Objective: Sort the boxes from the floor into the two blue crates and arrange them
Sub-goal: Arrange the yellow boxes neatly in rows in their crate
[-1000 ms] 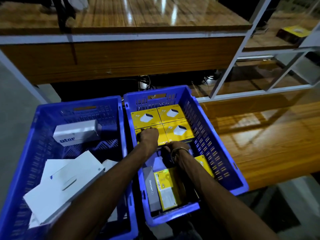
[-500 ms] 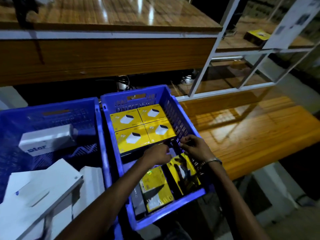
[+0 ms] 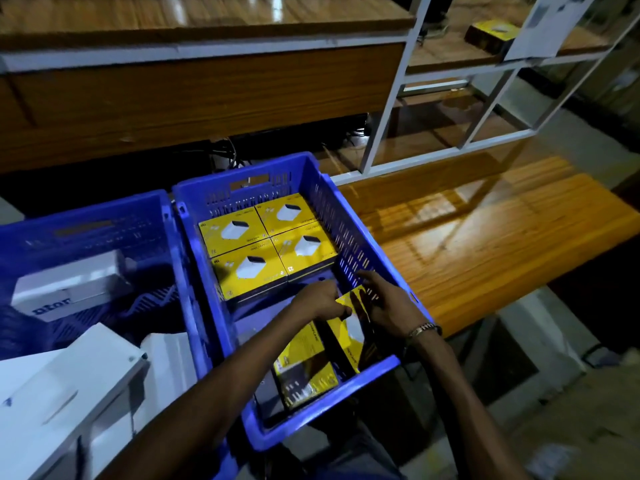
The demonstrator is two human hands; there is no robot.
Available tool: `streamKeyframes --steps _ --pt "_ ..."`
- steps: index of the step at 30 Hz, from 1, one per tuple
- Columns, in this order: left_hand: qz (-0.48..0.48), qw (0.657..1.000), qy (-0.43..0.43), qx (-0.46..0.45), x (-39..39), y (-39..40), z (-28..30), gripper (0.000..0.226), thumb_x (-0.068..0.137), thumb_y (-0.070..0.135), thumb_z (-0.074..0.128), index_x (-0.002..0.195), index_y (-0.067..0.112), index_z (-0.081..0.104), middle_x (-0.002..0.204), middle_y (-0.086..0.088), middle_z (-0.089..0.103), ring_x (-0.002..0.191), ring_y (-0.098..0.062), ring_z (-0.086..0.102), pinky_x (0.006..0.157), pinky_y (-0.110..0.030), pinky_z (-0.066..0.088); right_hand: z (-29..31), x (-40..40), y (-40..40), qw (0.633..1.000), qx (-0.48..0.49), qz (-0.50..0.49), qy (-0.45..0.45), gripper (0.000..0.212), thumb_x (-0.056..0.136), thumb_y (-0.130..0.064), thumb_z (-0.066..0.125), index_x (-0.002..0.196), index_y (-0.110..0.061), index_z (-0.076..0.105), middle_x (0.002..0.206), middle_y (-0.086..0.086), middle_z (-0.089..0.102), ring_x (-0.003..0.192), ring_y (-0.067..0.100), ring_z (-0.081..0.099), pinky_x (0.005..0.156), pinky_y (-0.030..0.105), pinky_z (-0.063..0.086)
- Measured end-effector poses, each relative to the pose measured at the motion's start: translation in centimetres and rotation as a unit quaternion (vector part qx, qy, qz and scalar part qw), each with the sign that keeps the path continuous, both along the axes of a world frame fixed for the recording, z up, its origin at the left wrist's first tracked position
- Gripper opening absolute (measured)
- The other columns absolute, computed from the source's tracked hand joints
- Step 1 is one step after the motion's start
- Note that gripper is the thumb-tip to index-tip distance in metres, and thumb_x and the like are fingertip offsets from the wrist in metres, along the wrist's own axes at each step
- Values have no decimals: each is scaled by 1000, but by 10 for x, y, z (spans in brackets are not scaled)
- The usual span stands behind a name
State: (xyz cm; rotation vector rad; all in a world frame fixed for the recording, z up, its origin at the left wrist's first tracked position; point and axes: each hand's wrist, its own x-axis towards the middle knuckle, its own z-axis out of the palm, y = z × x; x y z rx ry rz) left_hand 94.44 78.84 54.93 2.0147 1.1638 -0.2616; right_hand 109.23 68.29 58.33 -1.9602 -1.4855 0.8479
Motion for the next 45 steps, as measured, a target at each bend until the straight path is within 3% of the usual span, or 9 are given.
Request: streamKeyframes --steps 4,13,17,21,24,30,39,42,45 --pt "135 967 -143 -161 -15 1 21 36 95 35 73 71 17 52 69 -4 43 69 -21 45 64 -28 39 1 6 0 996 43 -11 77 43 97 -25 55 140 -20 54 127 3 69 116 16 66 99 28 50" --pt "351 806 -378 -291 -96 13 43 25 97 30 71 116 13 71 135 -10 67 124 -31 62 110 -56 49 13 -8 12 963 -32 -90 250 22 103 -36 58 120 -22 62 87 0 67 71 3 64 72 33 57" --pt "383 802 -380 -256 -99 14 41 36 93 40 74 121 19 67 147 -12 58 136 -35 54 108 -60 49 11 -9 15 920 -56 -108 372 44 95 -16 70 135 -17 50 77 1 58 61 7 61 60 29 56" --pt "256 912 -277 -162 -99 14 37 33 102 43 62 119 15 56 114 -4 66 97 -20 63 84 -28 51 9 -6 15 935 3 -94 342 49 96 -9 66 141 -18 49 73 -8 61 67 9 59 65 33 55" --pt "187 944 -245 -120 -103 12 29 50 101 45 61 126 3 50 106 -5 60 95 -23 58 81 -34 44 13 -8 13 946 55 -98 306 48 98 -5 64 141 -19 51 87 2 60 69 21 54 56 32 51" --pt "227 924 -275 -141 -98 10 32 62 102 29 65 152 16 31 88 -6 50 81 -20 46 66 -30 34 7 -6 11 968 33 -76 237 50 100 -13 63 147 -22 45 120 18 68 88 19 62 67 36 54" --pt "377 802 -403 -228 -98 21 40 18 101 38 64 103 20 67 111 5 66 111 -12 57 99 -33 38 10 6 21 909 -118 -40 398 48 96 10 47 130 -21 59 110 -1 72 95 10 69 74 31 57" --pt "444 772 -424 -165 -102 27 51 18 108 33 53 92 26 58 91 18 58 84 4 60 75 -14 49 3 6 35 956 -156 26 248 45 95 6 47 130 -17 62 124 3 72 109 14 64 75 27 49" --pt "491 747 -428 -133 -109 36 42 19 106 44 53 97 28 59 104 12 57 110 -18 55 90 -33 44 -10 -10 55 974 -184 133 9 42 96 -7 62 138 -10 59 134 13 66 122 24 62 93 30 51"
